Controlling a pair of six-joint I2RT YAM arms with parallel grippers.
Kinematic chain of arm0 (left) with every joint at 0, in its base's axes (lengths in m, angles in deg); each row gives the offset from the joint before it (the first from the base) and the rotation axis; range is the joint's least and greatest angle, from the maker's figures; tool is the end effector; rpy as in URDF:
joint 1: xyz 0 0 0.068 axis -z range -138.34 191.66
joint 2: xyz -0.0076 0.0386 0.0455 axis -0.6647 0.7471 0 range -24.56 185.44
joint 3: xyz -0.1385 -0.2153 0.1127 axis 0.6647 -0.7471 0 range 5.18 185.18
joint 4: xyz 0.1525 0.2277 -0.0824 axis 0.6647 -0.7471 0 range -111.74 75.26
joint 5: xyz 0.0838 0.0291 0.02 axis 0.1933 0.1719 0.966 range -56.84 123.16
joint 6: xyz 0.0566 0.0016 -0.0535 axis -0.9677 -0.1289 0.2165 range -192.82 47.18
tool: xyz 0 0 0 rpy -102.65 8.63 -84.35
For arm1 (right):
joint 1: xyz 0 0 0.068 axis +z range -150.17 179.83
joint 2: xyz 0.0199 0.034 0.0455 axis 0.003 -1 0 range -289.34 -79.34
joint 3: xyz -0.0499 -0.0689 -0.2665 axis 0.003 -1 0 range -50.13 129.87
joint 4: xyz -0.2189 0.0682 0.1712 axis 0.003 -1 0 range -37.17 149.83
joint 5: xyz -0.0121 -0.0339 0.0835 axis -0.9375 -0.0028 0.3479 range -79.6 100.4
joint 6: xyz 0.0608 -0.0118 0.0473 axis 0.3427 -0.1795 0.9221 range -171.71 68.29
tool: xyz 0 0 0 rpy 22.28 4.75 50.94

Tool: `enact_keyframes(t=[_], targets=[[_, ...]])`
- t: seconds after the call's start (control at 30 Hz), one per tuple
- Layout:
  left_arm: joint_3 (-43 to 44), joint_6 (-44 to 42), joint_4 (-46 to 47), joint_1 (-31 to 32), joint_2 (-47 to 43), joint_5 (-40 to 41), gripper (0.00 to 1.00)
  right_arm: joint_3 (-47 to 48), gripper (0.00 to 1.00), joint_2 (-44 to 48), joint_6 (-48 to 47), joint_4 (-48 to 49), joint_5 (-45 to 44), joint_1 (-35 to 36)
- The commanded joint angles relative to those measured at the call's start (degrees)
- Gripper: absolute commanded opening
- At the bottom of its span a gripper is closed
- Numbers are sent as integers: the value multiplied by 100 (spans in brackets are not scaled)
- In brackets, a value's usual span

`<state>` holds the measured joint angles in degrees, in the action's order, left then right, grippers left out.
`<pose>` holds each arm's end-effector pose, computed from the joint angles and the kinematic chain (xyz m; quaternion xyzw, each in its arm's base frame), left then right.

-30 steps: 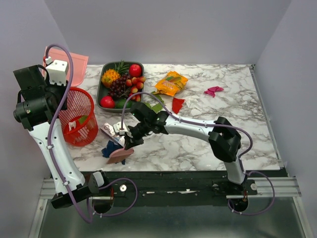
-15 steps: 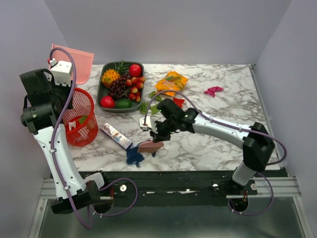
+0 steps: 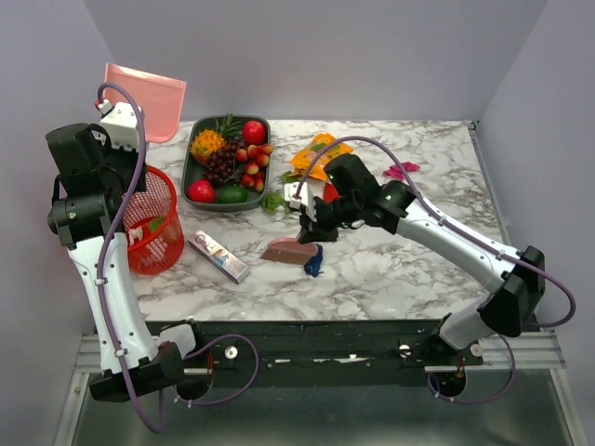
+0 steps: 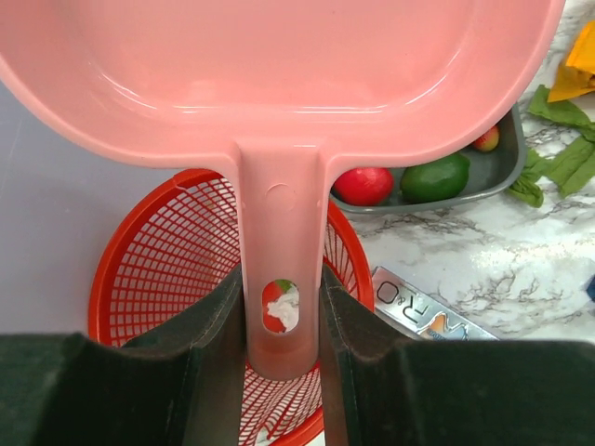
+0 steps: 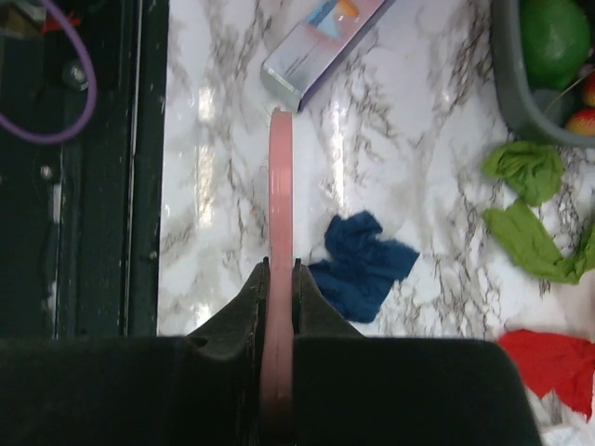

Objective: Sweep away the paper scraps from the table

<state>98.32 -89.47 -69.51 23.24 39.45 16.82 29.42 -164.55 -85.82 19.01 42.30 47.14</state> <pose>0.2272 0.0558 0.4821 0.0627 0.8388 0.0442 0.5389 0.2201 0.2908 0.3220 -0.6597 0.6104 0.2945 0.3247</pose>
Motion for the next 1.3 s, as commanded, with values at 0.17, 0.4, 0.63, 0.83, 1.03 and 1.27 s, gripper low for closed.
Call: enact_keyframes(t=[0.17, 0.4, 0.63, 0.83, 1.03, 1.27], targets=[[2, 12, 106, 347, -73, -379, 0, 220, 1, -1225, 2688, 1321, 143, -55], [-24, -251, -227, 794, -11, -581, 0, -448, 1, -1393, 3929, 1508, -166, -977], [-270, -612, -439, 1497, 86, -537, 0, -923, 1, -937, 3508, 1182, -922, -2153], [-525, -1173, -1097, 2376, 462, -168, 0, -748, 1, -436, 3105, 611, -396, -3139], [-1253, -1587, -1616, 3132, 595, 173, 0, 69, 1, -66, 2287, -163, 650, -3193], [-2001, -1868, -2292, 3441, 710, 429, 0, 500, 0, -206, 1706, 916, 97, -2824]])
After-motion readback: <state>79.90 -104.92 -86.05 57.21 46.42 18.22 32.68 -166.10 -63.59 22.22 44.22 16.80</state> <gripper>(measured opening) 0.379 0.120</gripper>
